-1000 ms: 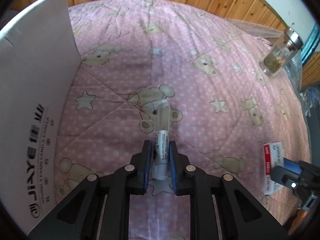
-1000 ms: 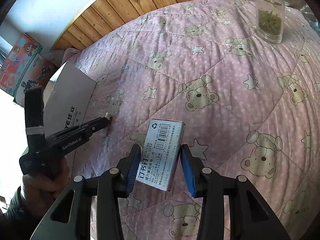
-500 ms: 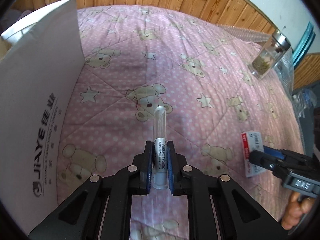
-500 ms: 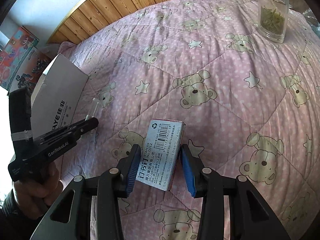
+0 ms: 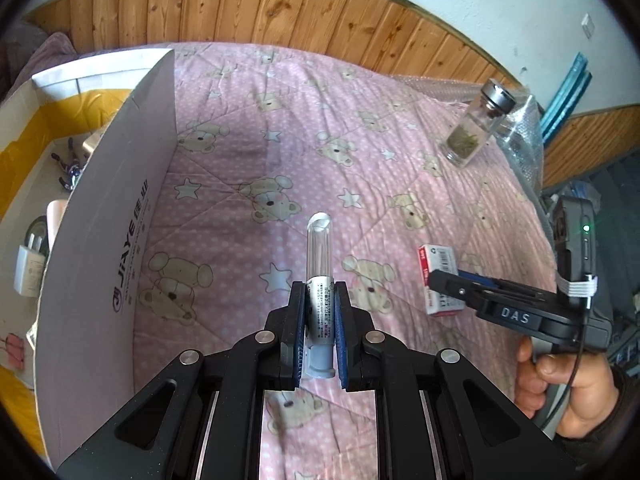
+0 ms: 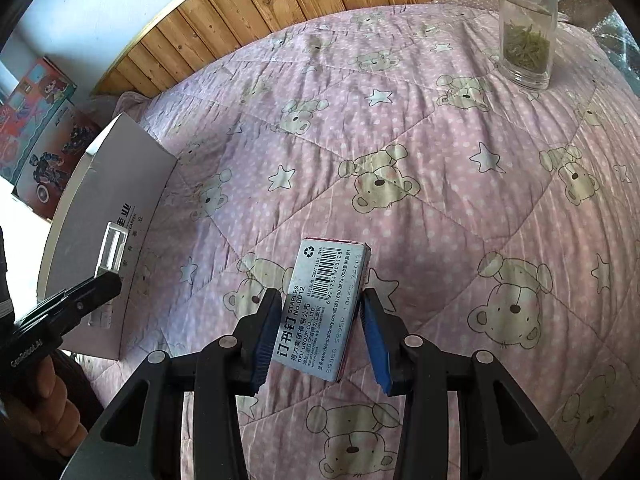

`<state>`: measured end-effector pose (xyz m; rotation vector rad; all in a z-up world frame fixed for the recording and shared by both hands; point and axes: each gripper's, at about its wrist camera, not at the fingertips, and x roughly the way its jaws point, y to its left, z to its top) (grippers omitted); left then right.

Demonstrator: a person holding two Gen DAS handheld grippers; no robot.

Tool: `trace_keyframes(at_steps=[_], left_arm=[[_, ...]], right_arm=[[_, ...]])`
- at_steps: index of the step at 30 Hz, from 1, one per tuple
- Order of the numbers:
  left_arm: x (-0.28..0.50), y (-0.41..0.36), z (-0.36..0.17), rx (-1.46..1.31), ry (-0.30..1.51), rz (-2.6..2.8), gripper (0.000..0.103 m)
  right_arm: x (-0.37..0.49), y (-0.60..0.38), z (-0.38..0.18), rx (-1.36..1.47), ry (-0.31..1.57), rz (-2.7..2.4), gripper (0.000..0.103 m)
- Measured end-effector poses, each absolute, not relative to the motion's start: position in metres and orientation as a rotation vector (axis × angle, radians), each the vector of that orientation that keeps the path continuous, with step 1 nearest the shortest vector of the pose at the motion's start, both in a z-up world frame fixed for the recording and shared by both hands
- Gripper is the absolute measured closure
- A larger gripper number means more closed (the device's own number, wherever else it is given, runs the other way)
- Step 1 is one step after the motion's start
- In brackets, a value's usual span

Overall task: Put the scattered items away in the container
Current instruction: 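Carry the glass tube and staple box toward the white box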

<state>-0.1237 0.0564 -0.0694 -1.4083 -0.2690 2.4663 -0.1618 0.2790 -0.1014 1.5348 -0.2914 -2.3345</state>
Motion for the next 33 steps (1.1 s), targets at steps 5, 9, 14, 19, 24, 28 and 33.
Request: trace_keyframes(at_steps=[5,9,14,19,24,28,33], left_arm=[[-0.106,0.056,-0.063,-1.391,-0.271,2.445,0.091],[-0.093,0.056,-0.057,-1.369,-0.266,2.443,0.091],[-0.080,0.052,-0.049,-1.338,-0.266,2.449,0.091],[-0.067,0.048,-0.043,-1.312,-0.277,2.449,0.091],[-0.058,0.045,-0.036,-1.287,-0.291,2.441,0.091],[-0.051,0.042,-0.030,-1.263,-0.308,2.438,0.091],[-0.043,0.035,-0.022,-1.235,-0.330,2.440,0.091]], right_arm=[[-0.149,0.277,-0.102,1.527,-0.331,-2.338,0.061],[-0.138,0.275,-0.102,1.523,-0.356,-2.337,0.061],[-0.120,0.267,-0.091,1.460,-0.355,-2.356,0.061],[-0.100,0.252,-0.079,1.389,-0.313,-2.374,0.061],[-0.078,0.239,-0.068,1.340,-0.330,-2.374,0.061],[-0.064,0.231,-0.063,1.317,-0.360,-2.363,0.061],[-0.054,0.220,-0.055,1.297,-0.375,-2.349,0.061]])
